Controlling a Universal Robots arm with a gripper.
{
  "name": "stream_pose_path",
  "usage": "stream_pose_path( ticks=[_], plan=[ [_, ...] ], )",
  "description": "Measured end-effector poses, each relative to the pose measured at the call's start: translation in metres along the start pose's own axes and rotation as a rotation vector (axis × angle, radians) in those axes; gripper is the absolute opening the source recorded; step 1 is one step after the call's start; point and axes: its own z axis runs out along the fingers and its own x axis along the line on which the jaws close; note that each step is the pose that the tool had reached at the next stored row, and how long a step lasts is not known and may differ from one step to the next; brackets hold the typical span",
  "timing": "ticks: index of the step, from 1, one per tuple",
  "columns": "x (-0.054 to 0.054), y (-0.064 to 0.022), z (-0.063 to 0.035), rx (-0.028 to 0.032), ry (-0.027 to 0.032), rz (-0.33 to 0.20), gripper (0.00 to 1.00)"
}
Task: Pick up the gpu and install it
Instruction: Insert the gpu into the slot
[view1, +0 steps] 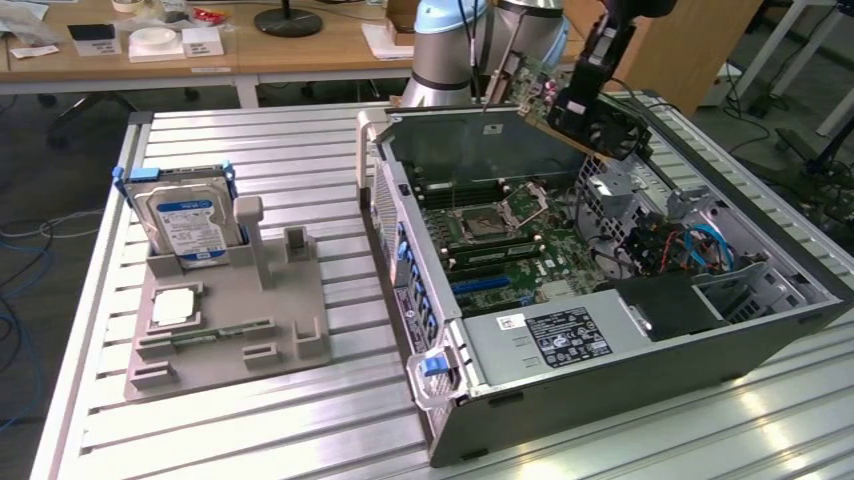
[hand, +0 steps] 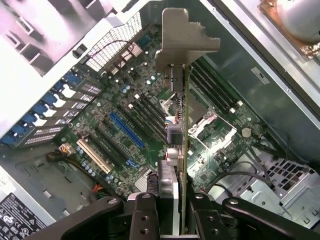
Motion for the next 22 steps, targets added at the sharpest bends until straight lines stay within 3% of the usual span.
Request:
stream_pose_path(
  ticks=[22],
  plan=[
    [0.0012,-0.0012,0.0007,-0.0005,0.011,-0.228,0.28]
  ],
)
